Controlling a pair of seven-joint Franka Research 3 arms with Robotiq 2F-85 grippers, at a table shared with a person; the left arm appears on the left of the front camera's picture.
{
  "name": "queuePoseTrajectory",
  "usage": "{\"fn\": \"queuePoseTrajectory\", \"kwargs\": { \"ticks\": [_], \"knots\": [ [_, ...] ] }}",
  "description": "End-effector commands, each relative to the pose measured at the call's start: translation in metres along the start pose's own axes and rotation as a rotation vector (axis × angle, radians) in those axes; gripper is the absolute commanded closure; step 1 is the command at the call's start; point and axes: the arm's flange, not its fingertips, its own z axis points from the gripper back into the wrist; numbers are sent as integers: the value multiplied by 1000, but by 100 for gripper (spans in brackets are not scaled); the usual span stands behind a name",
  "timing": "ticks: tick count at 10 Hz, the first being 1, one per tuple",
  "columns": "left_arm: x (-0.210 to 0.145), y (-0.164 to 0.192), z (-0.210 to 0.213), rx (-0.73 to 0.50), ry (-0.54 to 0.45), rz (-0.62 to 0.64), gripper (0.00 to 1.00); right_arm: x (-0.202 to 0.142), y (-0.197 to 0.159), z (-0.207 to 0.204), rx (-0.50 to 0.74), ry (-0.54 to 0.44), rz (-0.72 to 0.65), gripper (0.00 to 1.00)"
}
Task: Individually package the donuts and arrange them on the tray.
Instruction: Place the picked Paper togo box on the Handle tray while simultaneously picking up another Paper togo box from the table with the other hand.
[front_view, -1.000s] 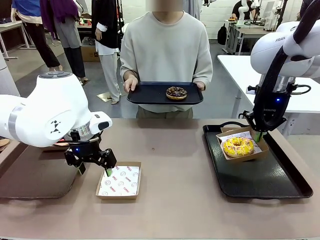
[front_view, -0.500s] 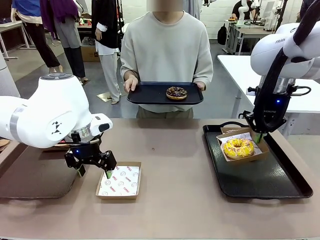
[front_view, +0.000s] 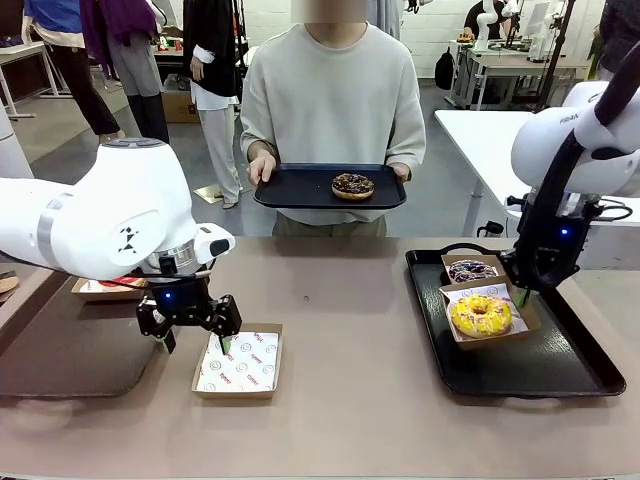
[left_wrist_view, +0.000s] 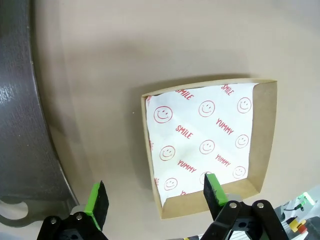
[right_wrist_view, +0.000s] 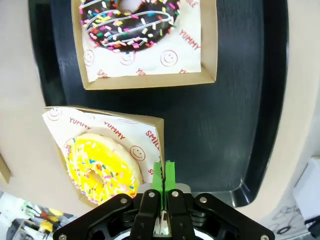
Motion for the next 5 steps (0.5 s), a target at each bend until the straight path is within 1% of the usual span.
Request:
{"fn": "queuePoseTrajectory", "kwargs": {
  "ticks": [1, 5],
  "knots": [
    [11, -14, -4, 35, 15, 22, 0, -2, -6, -10, 47, 1, 19, 99],
    [24, -17, -10, 47, 42, 30, 0, -5, -2, -21, 46, 41, 41, 99]
  ]
}}
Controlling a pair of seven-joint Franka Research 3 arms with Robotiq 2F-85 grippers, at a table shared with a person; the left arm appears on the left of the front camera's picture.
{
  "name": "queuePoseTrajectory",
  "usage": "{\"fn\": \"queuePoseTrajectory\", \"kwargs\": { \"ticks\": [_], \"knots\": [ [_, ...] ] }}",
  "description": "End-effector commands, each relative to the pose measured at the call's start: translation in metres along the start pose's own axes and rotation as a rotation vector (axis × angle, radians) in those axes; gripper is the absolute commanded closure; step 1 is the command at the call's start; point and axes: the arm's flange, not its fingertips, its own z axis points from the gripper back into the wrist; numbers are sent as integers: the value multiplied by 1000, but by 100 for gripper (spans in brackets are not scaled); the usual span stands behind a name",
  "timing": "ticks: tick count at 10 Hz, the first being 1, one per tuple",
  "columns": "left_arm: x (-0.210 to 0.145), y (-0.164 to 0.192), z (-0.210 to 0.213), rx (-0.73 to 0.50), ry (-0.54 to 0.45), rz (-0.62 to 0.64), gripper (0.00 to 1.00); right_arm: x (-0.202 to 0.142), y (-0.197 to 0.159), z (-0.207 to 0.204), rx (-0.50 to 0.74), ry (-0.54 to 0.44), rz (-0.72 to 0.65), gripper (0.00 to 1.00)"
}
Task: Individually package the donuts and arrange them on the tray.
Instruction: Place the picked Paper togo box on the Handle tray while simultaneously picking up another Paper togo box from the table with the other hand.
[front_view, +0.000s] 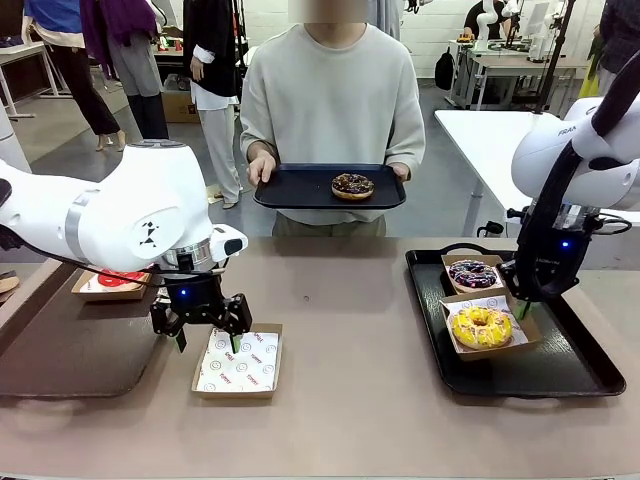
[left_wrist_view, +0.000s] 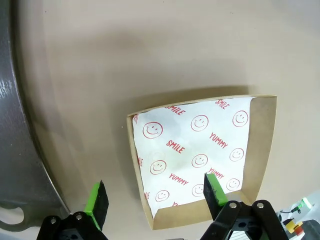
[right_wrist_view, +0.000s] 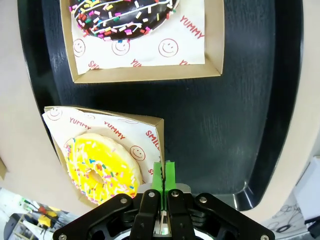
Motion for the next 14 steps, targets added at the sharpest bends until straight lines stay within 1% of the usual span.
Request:
{"fn": "queuePoseTrajectory", "kwargs": {
  "ticks": [1, 4, 7, 12, 13, 14],
  "knots": [
    [9, -5, -1, 40, 11, 27, 0, -2, 2, -7, 31, 13, 26, 99],
    [12, -6, -5, 56, 6, 32, 0, -2, 2, -9, 35, 19, 24, 99],
    [17, 1, -12, 61, 5, 55, 0, -2, 3, -10, 42, 28, 30, 99],
    [24, 4, -19, 68, 1, 51, 0, -4, 6, -13, 38, 36, 32, 99],
    [24, 4, -20, 65, -4, 42, 36, -4, 6, -14, 37, 38, 31, 99],
    [24, 4, -20, 67, -6, 36, 57, -4, 6, -14, 36, 39, 32, 99]
  ]
}}
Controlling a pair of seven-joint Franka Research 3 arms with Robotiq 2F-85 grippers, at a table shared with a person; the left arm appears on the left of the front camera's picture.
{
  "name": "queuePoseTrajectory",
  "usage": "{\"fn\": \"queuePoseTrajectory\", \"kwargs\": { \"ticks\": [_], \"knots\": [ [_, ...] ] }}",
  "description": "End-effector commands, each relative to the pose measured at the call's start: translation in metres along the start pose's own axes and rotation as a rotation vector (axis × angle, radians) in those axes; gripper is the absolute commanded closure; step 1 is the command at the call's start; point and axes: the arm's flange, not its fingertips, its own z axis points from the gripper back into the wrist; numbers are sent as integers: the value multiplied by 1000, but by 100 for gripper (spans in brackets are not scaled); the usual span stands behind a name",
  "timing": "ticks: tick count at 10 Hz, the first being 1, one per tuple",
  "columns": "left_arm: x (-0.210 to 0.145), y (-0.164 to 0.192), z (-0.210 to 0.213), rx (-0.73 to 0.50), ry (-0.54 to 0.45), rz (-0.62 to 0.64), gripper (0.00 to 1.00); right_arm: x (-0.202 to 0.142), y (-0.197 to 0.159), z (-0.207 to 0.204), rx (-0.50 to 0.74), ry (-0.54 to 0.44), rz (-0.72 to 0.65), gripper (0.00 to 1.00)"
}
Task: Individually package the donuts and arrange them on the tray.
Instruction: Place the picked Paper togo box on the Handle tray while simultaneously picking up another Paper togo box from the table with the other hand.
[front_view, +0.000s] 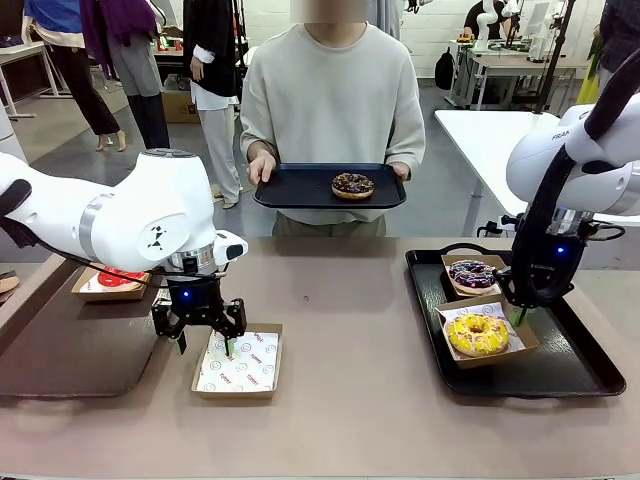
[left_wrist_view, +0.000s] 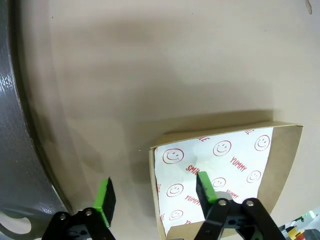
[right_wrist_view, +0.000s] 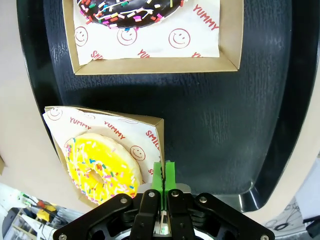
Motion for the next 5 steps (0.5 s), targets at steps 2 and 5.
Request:
{"fn": "queuePoseTrajectory", "kwargs": {
  "ticks": [2, 5],
  "knots": [
    [5, -3, -1, 25, -29, 12, 100, -3, 1, -4, 29, 10, 11, 99],
    [5, -3, -2, 26, -25, 10, 93, -1, 0, -7, 22, 16, 4, 99]
  ]
}}
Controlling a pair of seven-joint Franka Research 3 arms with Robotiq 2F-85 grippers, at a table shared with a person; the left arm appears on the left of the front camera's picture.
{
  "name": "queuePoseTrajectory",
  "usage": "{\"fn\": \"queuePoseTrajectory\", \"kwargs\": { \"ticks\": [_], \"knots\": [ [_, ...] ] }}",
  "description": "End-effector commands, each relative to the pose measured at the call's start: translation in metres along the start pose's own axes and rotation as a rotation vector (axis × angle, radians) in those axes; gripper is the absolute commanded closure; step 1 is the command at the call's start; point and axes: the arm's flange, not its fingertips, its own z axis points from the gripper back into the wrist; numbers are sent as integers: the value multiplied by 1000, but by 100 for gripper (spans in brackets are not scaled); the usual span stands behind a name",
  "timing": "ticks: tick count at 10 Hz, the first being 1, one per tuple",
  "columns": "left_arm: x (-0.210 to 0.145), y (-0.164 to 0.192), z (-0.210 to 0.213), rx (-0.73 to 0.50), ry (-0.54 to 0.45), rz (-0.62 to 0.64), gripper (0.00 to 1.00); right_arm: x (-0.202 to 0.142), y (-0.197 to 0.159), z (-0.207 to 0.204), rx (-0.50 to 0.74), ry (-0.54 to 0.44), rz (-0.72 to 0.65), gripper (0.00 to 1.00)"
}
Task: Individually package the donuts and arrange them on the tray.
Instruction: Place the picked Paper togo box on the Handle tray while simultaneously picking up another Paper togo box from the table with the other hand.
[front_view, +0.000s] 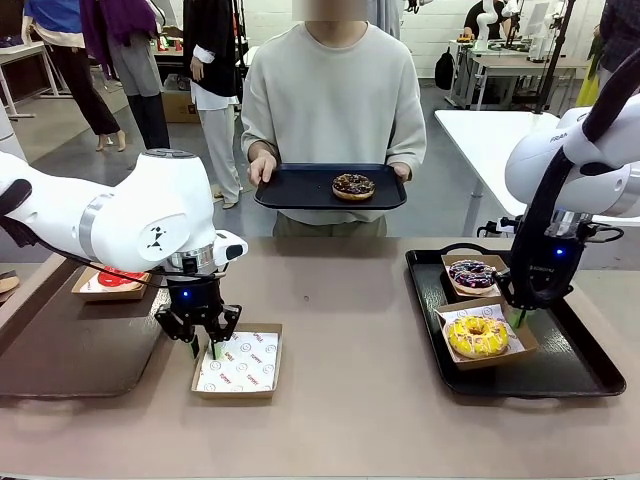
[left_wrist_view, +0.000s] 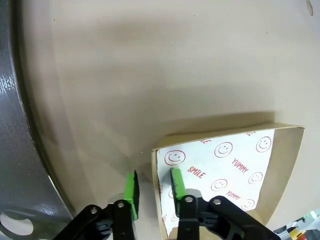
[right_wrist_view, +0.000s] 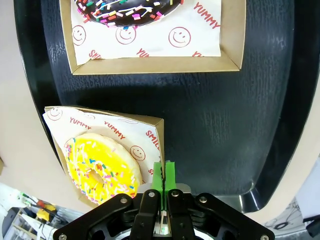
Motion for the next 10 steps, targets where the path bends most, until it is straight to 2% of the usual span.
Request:
{"fn": "queuePoseTrajectory", "kwargs": {
  "ticks": [1, 2, 3, 4, 5, 6, 10],
  "knots": [
    [5, -4, -1, 22, -19, 12, 100, 0, 0, -5, 23, 20, 8, 99],
    [5, -4, -1, 23, -19, 12, 100, 1, 0, -6, 24, 32, 18, 39],
    [5, -3, -1, 23, -18, 12, 100, 1, 0, -6, 26, 37, 22, 39],
    [5, -3, 0, 24, -20, 12, 100, 1, 1, -6, 26, 39, 20, 0],
    [4, -3, 1, 25, -22, 12, 100, 2, 1, -6, 27, 41, 21, 35],
    [4, -2, 1, 24, -24, 12, 100, 2, 1, -6, 27, 42, 20, 0],
    [3, 0, 2, 24, -23, 8, 100, 1, 2, -6, 39, 46, 20, 0]
  ]
}}
